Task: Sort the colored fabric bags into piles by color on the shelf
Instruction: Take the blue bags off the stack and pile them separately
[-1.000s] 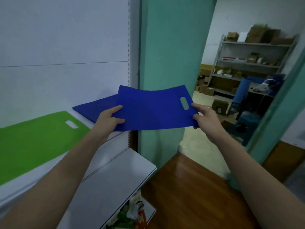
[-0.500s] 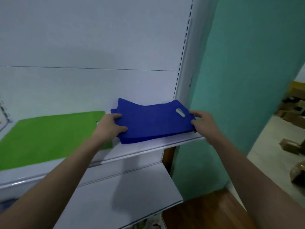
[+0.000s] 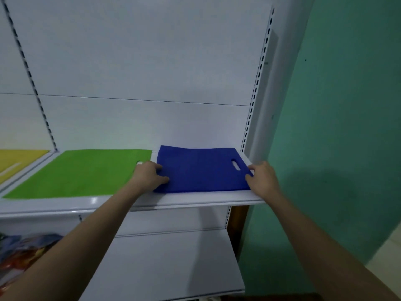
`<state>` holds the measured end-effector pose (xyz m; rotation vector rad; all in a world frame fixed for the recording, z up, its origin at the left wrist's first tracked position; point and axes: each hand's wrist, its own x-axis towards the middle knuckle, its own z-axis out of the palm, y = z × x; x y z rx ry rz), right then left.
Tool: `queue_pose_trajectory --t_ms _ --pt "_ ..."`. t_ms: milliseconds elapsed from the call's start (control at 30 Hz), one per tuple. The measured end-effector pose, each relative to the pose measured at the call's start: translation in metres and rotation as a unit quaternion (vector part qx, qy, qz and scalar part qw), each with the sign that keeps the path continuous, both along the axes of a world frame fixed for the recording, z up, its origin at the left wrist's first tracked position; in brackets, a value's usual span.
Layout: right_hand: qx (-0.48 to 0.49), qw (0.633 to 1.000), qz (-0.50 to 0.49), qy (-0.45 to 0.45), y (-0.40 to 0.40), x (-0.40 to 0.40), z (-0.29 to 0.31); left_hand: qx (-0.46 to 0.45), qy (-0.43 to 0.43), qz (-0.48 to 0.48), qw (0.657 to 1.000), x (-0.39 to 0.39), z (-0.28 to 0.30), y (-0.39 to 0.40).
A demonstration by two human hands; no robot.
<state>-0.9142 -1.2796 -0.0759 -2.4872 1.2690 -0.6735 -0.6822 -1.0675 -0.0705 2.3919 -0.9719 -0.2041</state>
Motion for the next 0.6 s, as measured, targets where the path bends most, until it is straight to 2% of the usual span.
queue_pose_trajectory --t_ms 167,267,433,600 --pt "-0.029 0.994 0.008 -0.105 0.005 -0.004 0.013 -0.003 -0.051 -0.001 0.999 -0.005 0.003 0.000" --pt "0.004 0.987 0.049 -0.155 0.012 0.003 0.024 -0.020 -0.080 0.007 0.997 -0.006 0.005 0.003" --pt "0.066 0.969 0.192 -0.139 0.055 0.039 0.027 -0.023 -0.114 0.039 0.992 -0.011 0.004 0.029" --pt "0.098 0.923 0.358 -0.098 0.143 0.104 0.015 -0.013 -0.145 0.136 0.980 -0.017 0.002 0.092"
